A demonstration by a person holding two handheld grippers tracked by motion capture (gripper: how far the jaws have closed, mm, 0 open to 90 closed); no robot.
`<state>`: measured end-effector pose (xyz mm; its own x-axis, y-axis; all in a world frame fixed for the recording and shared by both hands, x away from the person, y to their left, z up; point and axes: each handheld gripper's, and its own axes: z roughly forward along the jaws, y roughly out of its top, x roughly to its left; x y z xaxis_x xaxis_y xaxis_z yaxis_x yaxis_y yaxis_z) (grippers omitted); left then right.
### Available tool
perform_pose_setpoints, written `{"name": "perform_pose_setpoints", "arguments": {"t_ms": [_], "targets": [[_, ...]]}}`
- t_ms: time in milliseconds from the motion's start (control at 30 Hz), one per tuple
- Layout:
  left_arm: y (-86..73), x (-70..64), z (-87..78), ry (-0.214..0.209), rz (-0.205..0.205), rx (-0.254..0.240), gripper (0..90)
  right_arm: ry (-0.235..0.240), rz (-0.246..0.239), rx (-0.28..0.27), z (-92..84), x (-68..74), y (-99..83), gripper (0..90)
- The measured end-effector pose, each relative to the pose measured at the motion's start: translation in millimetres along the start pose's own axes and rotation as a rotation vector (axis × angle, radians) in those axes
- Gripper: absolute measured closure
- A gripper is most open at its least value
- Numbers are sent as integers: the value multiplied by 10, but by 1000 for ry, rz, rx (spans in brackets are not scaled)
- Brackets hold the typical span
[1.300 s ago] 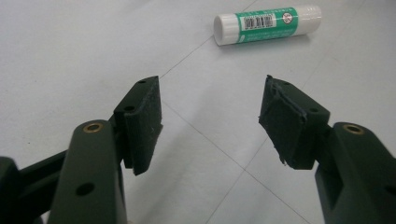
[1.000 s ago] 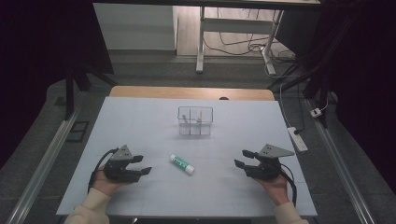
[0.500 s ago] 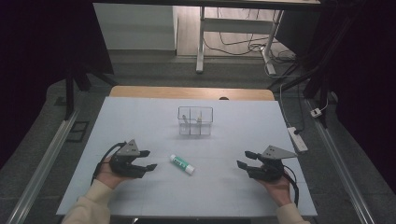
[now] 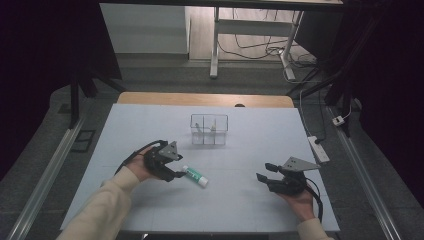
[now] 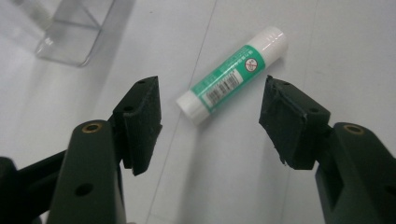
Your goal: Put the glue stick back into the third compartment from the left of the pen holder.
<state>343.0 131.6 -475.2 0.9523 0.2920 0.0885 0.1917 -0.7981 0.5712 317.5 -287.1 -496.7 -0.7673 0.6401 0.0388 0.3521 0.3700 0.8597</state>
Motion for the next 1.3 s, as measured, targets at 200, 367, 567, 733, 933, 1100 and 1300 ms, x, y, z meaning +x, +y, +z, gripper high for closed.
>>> {"name": "perform_pose_setpoints", "arguments": {"t_ms": [200,367,567,733,933,1100,1300], "targets": [[137,55,153,-45,56,55,392,6,11,20,29,-15,-25,427],[172,99,219,-64,75,71,386,10,14,21,41,-9,-29,427],[178,152,294,-107,101,88,370,10,15,30,45,-16,-33,425],[228,180,364,-130,150,118,364,10,15,44,62,-16,-42,424],[261,209,466,-166,215,188,369,14,20,42,57,-21,-41,423],[277,210,502,-173,249,209,379,16,20,47,63,-24,-44,422],[271,208,558,-182,283,235,455,18,19,48,65,-20,-43,422]]}}
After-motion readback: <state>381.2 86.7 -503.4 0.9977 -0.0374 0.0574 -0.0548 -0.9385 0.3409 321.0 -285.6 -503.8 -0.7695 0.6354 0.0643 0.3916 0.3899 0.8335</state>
